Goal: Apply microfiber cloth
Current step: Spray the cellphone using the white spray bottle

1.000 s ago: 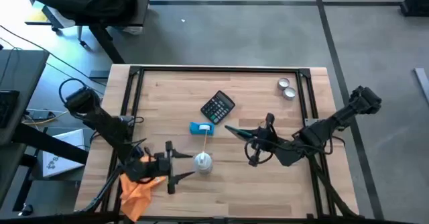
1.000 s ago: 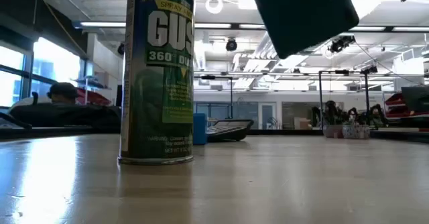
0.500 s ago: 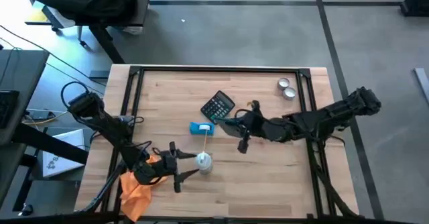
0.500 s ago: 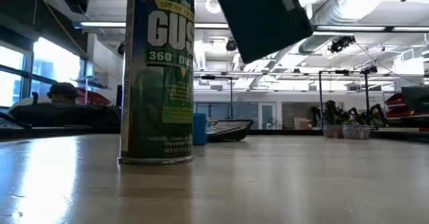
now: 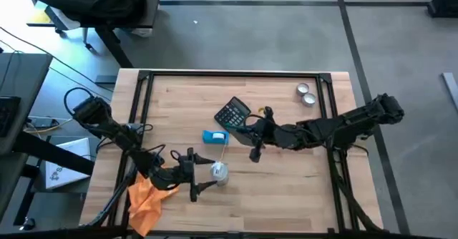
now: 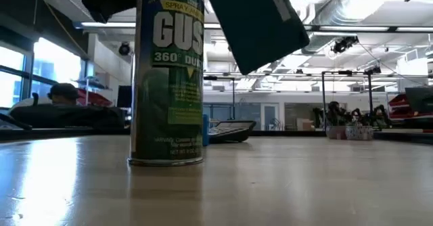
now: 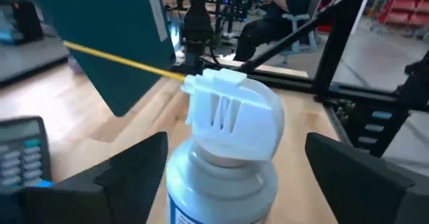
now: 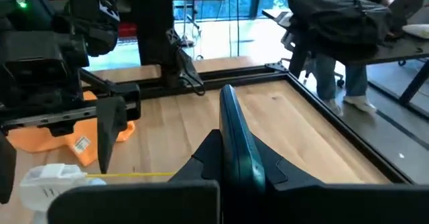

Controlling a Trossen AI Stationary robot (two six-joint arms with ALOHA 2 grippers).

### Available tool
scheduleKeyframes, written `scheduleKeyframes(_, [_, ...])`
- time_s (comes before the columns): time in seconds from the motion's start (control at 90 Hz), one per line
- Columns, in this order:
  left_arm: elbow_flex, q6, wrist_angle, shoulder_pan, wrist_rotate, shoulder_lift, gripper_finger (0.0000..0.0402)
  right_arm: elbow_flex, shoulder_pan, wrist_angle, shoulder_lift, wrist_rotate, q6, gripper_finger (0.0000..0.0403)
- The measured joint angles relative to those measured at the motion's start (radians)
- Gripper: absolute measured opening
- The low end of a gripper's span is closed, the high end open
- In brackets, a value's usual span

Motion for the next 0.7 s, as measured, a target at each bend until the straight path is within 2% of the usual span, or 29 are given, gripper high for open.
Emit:
scheduleKeyframes(0.1, [0.000, 0.038, -0.003, 0.020, 0.057, 0.000, 0.0341, 0.000, 0.000, 0.011, 0.000, 0.005, -0.024, 0.0001])
scheduleKeyframes(0.322, [0.000, 0.082, -0.019, 0.100, 0.271, -0.004, 0.0340, 0.000, -0.009, 0.017, 0.000, 0.008, -0.028, 0.0001])
scheduleKeyframes(0.7, [0.000, 0.211, -0.175, 0.200, 0.519, -0.128, 0.0340, 0.000, -0.009, 0.016, 0.000, 0.008, 0.008, 0.0001])
